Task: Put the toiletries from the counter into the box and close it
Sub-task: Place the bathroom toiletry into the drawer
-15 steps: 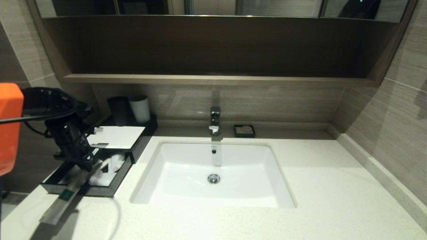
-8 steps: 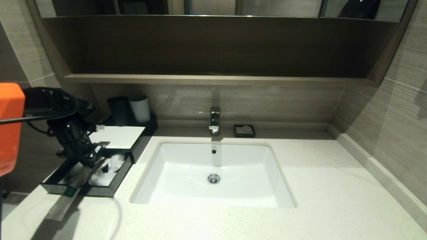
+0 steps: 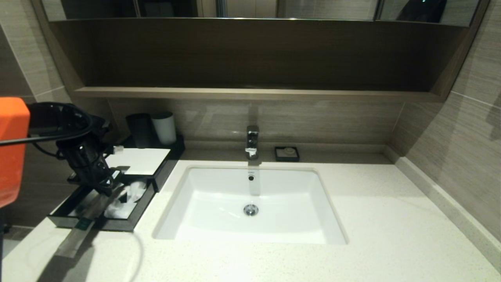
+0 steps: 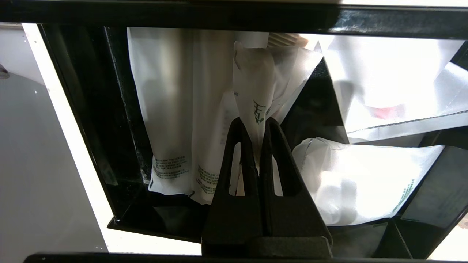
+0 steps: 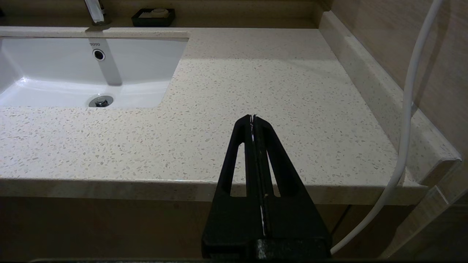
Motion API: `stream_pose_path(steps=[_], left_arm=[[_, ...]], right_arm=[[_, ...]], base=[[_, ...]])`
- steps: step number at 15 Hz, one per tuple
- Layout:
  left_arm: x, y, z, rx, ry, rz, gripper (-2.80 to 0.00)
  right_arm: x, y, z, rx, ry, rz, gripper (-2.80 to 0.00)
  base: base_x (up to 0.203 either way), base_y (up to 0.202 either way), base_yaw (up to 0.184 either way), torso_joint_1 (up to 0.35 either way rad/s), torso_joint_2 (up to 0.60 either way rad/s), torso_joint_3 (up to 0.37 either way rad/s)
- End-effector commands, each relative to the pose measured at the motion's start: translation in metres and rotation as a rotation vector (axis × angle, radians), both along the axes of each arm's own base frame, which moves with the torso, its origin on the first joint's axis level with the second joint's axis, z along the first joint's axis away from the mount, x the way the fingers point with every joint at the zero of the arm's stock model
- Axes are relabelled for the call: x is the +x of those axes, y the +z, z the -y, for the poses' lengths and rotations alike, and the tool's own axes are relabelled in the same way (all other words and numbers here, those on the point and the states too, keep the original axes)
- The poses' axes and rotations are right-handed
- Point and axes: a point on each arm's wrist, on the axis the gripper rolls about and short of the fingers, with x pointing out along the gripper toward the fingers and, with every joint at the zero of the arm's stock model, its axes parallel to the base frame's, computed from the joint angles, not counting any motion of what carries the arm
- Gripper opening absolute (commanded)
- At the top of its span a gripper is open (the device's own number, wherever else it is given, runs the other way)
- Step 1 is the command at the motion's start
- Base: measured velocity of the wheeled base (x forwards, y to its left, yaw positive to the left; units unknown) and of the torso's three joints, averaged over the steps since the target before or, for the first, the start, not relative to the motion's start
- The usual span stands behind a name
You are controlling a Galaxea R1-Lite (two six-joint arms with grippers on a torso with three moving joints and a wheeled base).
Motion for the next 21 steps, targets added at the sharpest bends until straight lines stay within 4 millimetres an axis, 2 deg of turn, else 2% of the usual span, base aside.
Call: stream_pose_path(steps=[1,3,4,9,12,16,21], left_arm=[[0.0,0.0,0.001,0.002,-0.003,-0.002,-2.8],[0.001,0.0,0.0,0.003,-0.005,0.005,-2.8],[0.001,0.0,0.0,0.004,-0.005,0.007,0.0],[0.0,0.004,0.001,0.005,-0.007,0.022,0.0],[-0.004,0.016,0.002,0.01,-0.006,0.051,0.0],[-0.018,0.047,0.008,0.019,-0.013,0.116,0.0],[-0.055,0.096,0.015,0.025,-0.018,0.185,0.0]], right_arm=[[0.0,0.0,0.0,0.0,0.0,-0.001,-2.8],[0.0,0.0,0.0,0.0,0.0,-0.001,-2.8],[0.0,0.0,0.0,0.0,0.0,-0.001,-2.8],[0.0,0.0,0.0,0.0,0.0,-0.001,-2.8],[0.0,0.0,0.0,0.0,0.0,-0.001,-2.8],[0.0,0.0,0.0,0.0,0.0,-0.001,-2.8],[0.0,0.0,0.0,0.0,0.0,-0.001,-2.8]], base=[[0.0,0.0,0.0,0.0,0.0,0.0],[0.0,0.0,0.0,0.0,0.0,0.0],[0.0,0.0,0.0,0.0,0.0,0.0],[0.0,0.0,0.0,0.0,0.0,0.0],[0.0,0.0,0.0,0.0,0.0,0.0],[0.0,0.0,0.0,0.0,0.0,0.0],[0.0,0.0,0.0,0.0,0.0,0.0]])
